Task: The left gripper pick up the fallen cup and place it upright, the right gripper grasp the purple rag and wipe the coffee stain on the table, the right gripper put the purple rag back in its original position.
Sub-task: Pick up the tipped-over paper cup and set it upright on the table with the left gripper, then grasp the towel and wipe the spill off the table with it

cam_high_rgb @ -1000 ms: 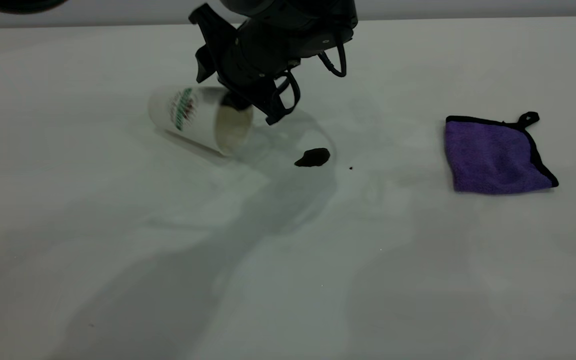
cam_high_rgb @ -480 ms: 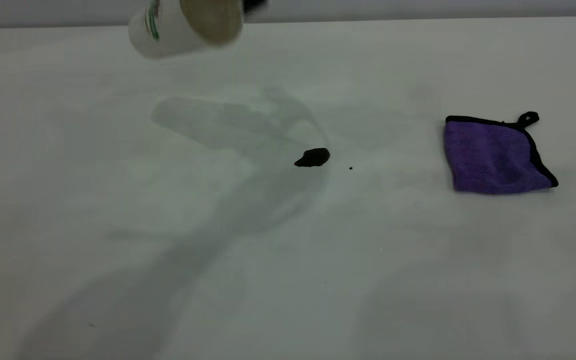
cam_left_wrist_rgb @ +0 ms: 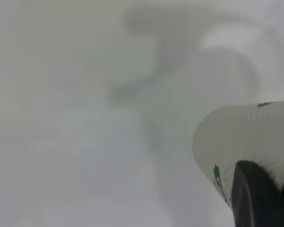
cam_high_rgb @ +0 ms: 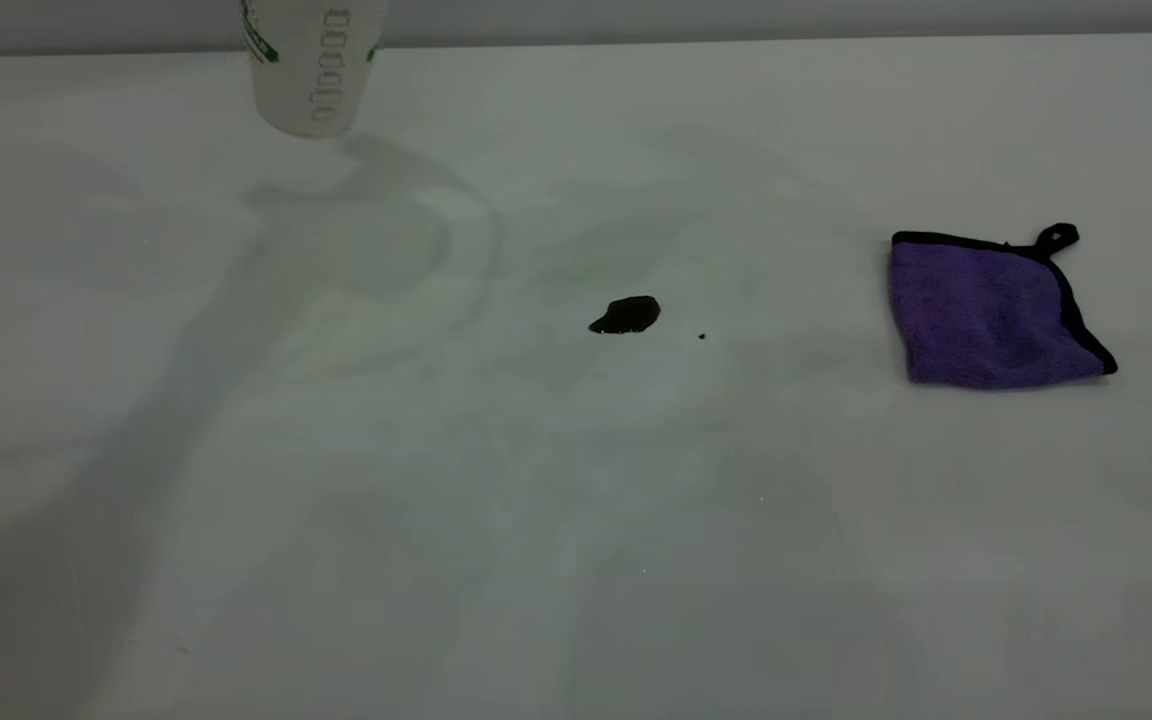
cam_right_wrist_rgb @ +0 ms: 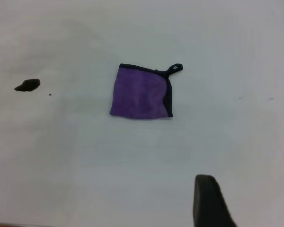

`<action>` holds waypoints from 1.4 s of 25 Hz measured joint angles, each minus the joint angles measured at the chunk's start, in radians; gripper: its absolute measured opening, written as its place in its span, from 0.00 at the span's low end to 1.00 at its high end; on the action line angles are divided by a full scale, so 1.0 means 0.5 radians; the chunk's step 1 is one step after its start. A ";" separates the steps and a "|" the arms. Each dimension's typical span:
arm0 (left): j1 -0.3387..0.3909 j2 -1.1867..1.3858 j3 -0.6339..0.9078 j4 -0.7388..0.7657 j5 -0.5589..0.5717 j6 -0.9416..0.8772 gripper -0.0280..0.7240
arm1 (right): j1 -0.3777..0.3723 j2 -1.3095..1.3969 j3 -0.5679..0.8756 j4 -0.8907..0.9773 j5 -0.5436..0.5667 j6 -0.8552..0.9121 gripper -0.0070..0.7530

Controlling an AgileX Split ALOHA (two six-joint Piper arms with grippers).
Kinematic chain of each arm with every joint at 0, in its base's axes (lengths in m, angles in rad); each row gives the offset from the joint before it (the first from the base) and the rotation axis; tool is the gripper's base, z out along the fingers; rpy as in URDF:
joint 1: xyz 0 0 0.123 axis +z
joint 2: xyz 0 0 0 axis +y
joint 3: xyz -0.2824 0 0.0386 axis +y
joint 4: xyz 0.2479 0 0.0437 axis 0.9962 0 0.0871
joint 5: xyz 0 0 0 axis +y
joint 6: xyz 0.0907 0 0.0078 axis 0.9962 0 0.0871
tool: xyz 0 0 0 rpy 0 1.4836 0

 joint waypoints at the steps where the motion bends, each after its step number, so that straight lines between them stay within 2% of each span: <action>1: 0.042 0.015 0.000 -0.078 -0.036 0.066 0.05 | 0.000 0.000 0.000 0.000 0.000 0.000 0.58; 6: 0.161 0.153 0.045 -0.383 -0.243 0.339 0.05 | 0.000 0.000 0.000 0.000 0.000 0.000 0.58; 17: 0.171 0.440 0.093 -0.635 -0.513 0.585 0.06 | 0.000 0.000 0.000 0.000 0.000 0.000 0.58; 22: 0.171 0.491 0.093 -0.711 -0.557 0.612 0.14 | 0.000 0.000 0.000 0.000 0.000 0.000 0.58; 26: 0.171 0.497 0.093 -0.711 -0.557 0.628 0.37 | 0.000 0.000 0.000 0.000 0.000 0.000 0.58; 31: 0.173 0.360 0.091 -0.692 -0.487 0.634 0.86 | 0.000 0.000 0.000 0.000 0.000 0.000 0.58; 33: 0.174 0.237 0.090 -0.685 -0.405 0.648 0.95 | 0.000 0.000 0.000 0.000 0.000 0.000 0.58; 35: 0.174 0.085 0.086 -0.654 -0.317 0.659 0.97 | 0.000 0.000 0.000 0.000 0.000 0.000 0.58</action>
